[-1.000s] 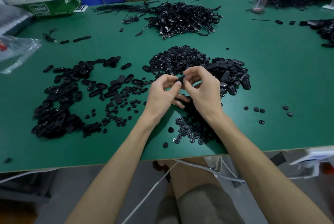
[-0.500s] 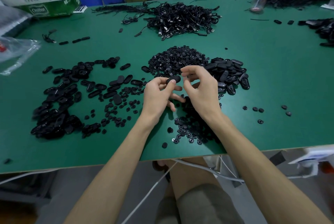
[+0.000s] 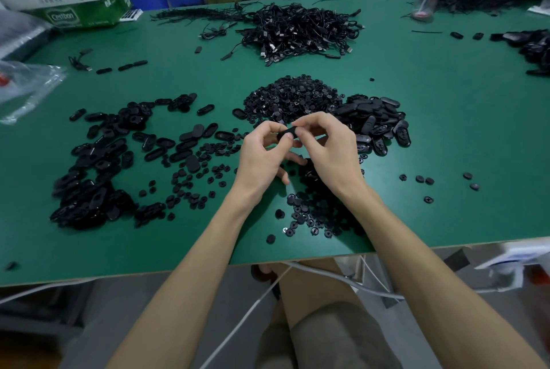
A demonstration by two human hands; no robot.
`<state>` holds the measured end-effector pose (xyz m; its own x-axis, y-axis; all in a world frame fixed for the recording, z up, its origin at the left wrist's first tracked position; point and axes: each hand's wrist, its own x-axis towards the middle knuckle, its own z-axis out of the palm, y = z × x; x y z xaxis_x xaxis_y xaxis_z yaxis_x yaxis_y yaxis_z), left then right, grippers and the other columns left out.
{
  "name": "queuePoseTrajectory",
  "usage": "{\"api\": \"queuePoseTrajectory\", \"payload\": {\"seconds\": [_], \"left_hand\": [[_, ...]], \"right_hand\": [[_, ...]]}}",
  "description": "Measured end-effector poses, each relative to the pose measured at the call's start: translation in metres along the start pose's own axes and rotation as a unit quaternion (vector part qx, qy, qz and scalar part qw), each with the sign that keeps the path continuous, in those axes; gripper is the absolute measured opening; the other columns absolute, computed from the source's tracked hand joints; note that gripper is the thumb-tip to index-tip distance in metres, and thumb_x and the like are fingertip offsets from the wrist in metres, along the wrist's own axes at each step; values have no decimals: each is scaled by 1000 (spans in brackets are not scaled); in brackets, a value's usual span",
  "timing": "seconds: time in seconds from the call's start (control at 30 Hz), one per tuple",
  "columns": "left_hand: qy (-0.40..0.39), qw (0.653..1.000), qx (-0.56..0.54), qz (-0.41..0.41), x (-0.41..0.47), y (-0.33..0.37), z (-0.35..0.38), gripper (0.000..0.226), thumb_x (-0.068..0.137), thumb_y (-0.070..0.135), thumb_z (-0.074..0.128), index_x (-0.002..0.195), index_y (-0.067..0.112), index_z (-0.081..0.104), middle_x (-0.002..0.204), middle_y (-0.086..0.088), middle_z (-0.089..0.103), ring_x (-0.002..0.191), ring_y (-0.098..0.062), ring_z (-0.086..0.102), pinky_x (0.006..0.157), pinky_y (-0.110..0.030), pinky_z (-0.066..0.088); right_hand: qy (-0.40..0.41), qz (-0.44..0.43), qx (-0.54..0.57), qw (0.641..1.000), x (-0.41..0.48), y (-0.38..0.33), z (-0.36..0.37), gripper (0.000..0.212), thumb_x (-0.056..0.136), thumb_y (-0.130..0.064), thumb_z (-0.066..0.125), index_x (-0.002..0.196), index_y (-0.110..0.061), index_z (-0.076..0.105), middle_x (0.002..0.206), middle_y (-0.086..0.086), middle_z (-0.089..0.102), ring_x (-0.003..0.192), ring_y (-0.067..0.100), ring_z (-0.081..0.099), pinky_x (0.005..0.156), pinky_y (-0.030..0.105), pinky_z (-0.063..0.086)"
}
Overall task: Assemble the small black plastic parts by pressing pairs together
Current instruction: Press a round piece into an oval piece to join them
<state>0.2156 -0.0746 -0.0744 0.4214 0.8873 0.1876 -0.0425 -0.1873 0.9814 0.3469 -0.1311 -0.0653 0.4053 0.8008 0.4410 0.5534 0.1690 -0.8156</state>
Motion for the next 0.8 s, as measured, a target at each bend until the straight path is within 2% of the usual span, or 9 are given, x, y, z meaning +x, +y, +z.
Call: {"api": "queuePoseTrajectory", "payload": {"seconds": [0.1, 0.2, 0.27, 0.37, 0.5, 0.6, 0.67, 0.8], "left_hand": [[17, 1000, 18, 13, 0, 0, 0, 4, 100, 10, 64, 100, 7, 66, 88, -5, 70, 78, -18, 75, 41, -28, 51], [17, 1000, 23, 10, 0, -1, 0, 6, 99, 7, 62, 102, 6, 68, 90, -11, 71, 78, -17, 73, 44, -29, 54], [19, 1000, 22, 9, 0, -2, 0, 8, 99, 5, 61, 102, 4, 68, 93, -22, 69, 79, -24, 74, 47, -31, 57], [31, 999, 34, 14, 1, -3, 2, 8, 98, 4, 61, 98, 6, 69, 95, -34, 63, 85, -46, 69, 54, -37, 62], [45, 996, 77, 25, 3, -4, 4, 9, 97, 2, 61, 99, 2, 69, 89, -24, 70, 73, -41, 71, 62, -51, 63], [52, 991, 116, 43, 3, -4, 4, 9, 99, 5, 62, 102, 4, 71, 81, -16, 73, 57, -24, 67, 56, -37, 57], [51, 992, 107, 46, 2, -3, 2, 10, 100, 6, 63, 104, 4, 72, 78, -13, 73, 55, -15, 64, 55, -27, 53], [53, 995, 73, 43, 2, -2, 0, 10, 99, 6, 65, 105, 2, 72, 75, -16, 73, 61, -25, 67, 62, -38, 60]], "right_hand": [[-3, -7, -8, 1000, -1, -2, 0, 8, 98, -11, 66, 102, -13, 73, 95, -2, 71, 88, 8, 64, 74, 19, 49], [-16, -13, -13, 1000, -2, -4, 0, 8, 97, -9, 66, 100, -12, 73, 96, -1, 71, 87, 8, 63, 74, 11, 44], [-22, -13, -15, 1000, -2, -4, 0, 7, 97, -8, 67, 99, -12, 72, 96, 0, 71, 87, 8, 63, 75, 9, 42], [-26, -9, -14, 1000, -2, -4, 1, 7, 96, -7, 67, 99, -11, 72, 96, -1, 71, 87, 7, 63, 75, 9, 42], [-18, -13, -21, 1000, -1, -3, 1, 7, 97, -8, 67, 100, -10, 73, 96, -1, 71, 86, 7, 63, 76, 10, 45], [-8, -13, -18, 1000, 0, -2, 1, 7, 98, -10, 65, 102, -12, 71, 96, -2, 70, 86, 9, 64, 77, 14, 48], [-7, -3, -8, 1000, 1, -1, 2, 8, 98, -10, 65, 103, -13, 70, 94, -2, 70, 85, 9, 64, 76, 18, 50], [-35, 9, 35, 999, 0, 0, 0, 19, 96, -5, 64, 108, -20, 67, 86, -1, 67, 77, 11, 65, 67, 20, 50]]}}
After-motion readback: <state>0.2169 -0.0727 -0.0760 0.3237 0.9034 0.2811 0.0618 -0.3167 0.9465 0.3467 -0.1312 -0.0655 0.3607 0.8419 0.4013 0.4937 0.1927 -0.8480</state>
